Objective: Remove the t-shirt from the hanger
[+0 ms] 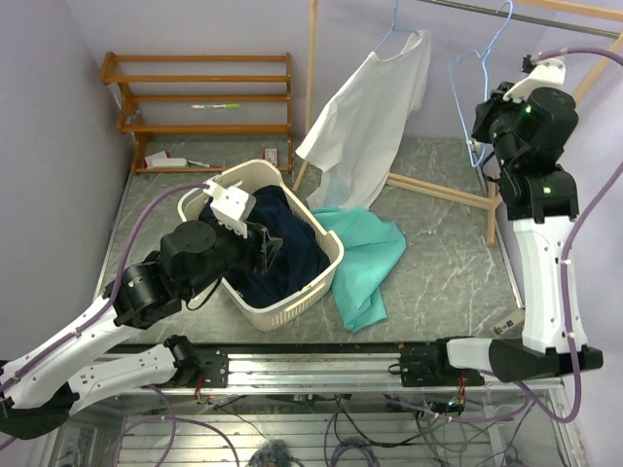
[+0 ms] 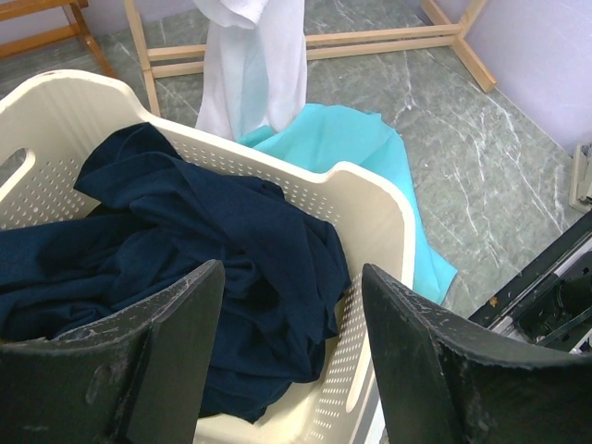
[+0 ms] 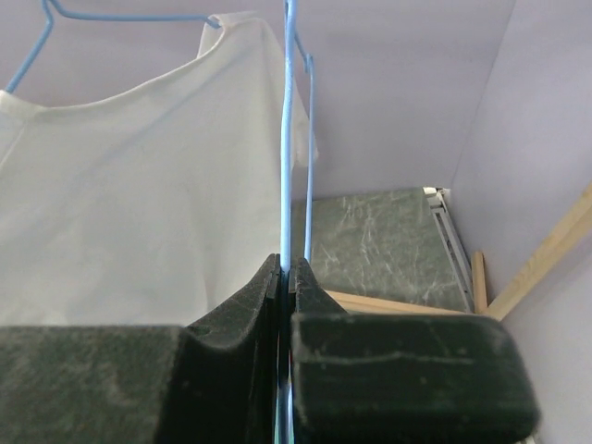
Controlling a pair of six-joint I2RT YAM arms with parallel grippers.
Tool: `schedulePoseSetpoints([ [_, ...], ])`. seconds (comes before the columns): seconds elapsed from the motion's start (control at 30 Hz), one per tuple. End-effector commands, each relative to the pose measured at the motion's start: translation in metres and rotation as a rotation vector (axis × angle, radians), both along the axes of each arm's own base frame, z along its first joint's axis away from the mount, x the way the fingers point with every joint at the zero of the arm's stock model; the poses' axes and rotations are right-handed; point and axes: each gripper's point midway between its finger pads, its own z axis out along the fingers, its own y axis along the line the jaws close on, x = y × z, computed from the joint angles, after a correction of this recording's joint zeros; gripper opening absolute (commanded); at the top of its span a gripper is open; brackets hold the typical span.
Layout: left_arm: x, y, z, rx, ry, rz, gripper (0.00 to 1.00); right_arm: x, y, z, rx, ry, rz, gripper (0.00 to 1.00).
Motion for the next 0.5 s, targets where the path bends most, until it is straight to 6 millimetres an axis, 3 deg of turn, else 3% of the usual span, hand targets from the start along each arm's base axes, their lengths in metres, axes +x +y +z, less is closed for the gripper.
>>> schedulePoseSetpoints([
  [0.0, -0.002, 0.002, 0.001, -0.019, 0.0, -0.005, 0.72, 0.021, -0.006, 0.016, -0.023, -0.063, -0.029, 0.0],
  [0.23, -0.003, 0.002, 0.001, -0.019, -0.001, -0.008, 0.72, 0.014, -0.008, 0.038, 0.009, -0.148, -0.042, 0.0],
  [0.47, -0.003, -0.002, -0.002, -0.01, 0.008, -0.021, 0.72, 0.018, -0.013, 0.041, -0.001, -0.152, -0.068, 0.0],
])
